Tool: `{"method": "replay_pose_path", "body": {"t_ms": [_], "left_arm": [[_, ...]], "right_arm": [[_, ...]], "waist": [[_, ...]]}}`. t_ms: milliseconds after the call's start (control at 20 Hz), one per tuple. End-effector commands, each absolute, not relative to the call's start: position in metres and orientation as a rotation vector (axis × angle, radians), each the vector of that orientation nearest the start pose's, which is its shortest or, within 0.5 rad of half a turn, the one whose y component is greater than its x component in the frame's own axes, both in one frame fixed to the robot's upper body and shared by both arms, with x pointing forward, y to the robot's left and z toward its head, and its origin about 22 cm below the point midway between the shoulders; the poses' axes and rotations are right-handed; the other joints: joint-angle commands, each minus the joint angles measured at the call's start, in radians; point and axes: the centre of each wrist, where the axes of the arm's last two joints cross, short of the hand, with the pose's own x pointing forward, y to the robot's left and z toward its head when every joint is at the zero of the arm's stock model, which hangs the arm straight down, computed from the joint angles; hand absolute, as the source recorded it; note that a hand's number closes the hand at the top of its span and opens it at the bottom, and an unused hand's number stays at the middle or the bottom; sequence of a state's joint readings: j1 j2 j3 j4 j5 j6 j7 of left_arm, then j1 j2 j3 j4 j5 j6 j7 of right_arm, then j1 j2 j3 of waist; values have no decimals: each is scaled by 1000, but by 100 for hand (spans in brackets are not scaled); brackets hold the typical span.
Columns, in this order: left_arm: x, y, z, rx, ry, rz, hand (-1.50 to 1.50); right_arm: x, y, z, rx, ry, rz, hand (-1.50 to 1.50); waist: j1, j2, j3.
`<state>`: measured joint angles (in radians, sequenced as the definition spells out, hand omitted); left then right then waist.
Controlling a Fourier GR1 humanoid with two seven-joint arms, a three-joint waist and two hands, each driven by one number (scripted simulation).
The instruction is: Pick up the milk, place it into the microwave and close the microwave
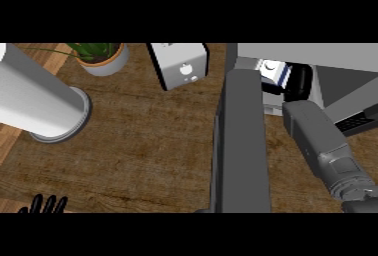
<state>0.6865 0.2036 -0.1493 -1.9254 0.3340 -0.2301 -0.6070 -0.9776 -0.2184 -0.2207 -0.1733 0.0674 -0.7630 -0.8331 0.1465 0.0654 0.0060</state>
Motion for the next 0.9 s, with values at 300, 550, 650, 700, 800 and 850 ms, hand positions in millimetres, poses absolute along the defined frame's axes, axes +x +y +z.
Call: {"method": "replay_pose_path", "body": {"t_ms": [300,550,650,700,800,850], "left_arm": [[79,273,-8,-255,-1914,140,-150],[88,272,-8,-272,-1918,100,-150],[91,270,-10,-275,-1914,96,-150],[92,274,-9,-266,-1914,92,-150],[93,273,-14,-271,-1892,103,-150],[95,273,-13,-273,-1895,91,-150]], "right_arm": [[388,-293,-34,-1349,-1512,118,150],[378,-300,-45,-1512,-1392,191,-150],[378,-299,-45,-1540,-1354,182,-150],[371,-291,-56,-1541,-1336,205,-150],[406,-253,-20,-1232,-1631,428,-150],[408,-236,-20,-1200,-1658,432,-150]], "waist": [[9,35,-15],[40,32,-10],[49,33,-9],[50,29,-8],[51,13,1],[53,13,2]]}}
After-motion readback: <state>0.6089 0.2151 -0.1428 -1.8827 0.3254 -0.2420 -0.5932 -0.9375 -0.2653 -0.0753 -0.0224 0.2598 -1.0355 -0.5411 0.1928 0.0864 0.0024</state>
